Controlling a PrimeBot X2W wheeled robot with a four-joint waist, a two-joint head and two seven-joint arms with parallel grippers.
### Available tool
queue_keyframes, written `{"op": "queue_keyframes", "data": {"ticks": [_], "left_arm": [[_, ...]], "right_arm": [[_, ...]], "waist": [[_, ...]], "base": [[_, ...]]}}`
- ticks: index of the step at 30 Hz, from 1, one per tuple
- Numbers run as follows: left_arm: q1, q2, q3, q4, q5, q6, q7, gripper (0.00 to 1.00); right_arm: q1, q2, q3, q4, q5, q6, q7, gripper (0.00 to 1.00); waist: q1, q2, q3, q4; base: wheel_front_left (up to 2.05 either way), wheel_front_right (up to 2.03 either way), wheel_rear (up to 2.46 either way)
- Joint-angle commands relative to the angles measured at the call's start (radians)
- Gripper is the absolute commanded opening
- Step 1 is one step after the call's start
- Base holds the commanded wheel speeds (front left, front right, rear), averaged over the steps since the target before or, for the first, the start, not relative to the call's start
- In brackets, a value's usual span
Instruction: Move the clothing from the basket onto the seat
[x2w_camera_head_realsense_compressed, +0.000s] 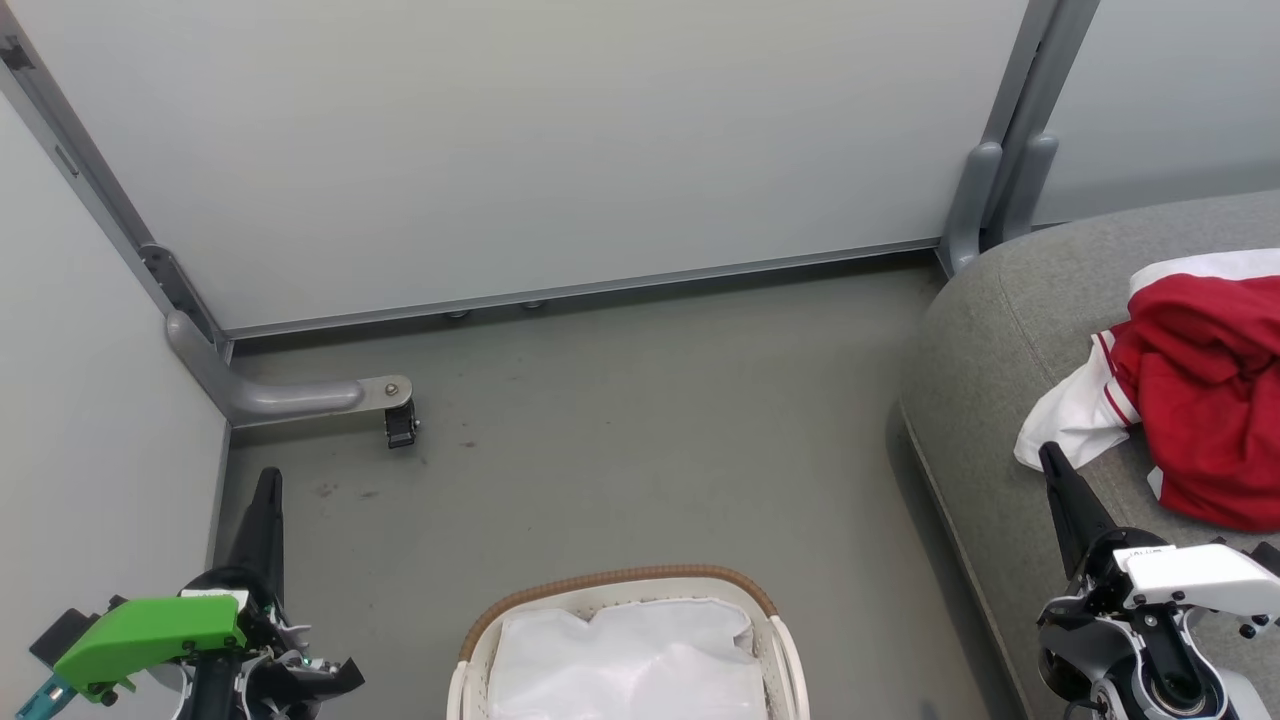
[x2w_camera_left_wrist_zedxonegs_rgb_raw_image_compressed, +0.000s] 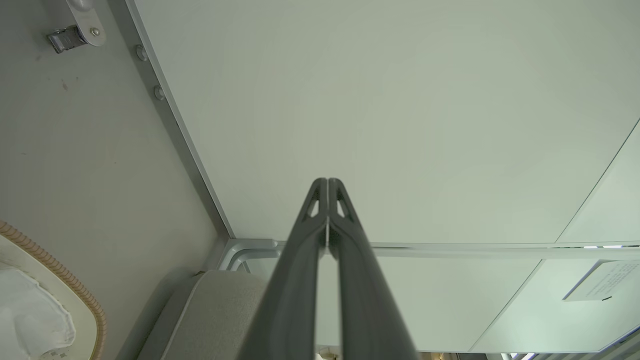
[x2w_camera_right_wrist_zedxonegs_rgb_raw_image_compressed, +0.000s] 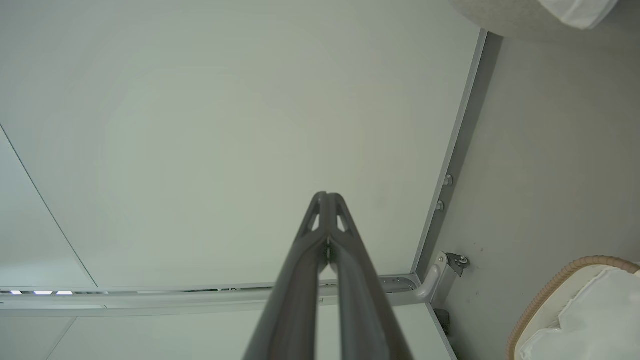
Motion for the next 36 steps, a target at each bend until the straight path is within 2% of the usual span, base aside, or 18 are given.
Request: {"op": "queue_keyframes", "data": {"ticks": [1,36], "left_arm": [[-0.016,0.002,0.004,0.0,0.001,-0.003,0.0,0.0],[-0.015,0.0,0.006,0.0,0.004,-0.003,0.003,0.0]], "right_arm": [[0.011,-0.006,-0.002,-0.003,0.003,0.0,0.003,0.0],[0.011,-0.006,-0.002,-0.003,0.003,0.0,0.003,0.0]], "waist": [[0.0,0.0,0.0,0.0],[0.0,0.0,0.0,0.0]], "base": [[0.0,0.0,0.0],[0.0,0.0,0.0]]}}
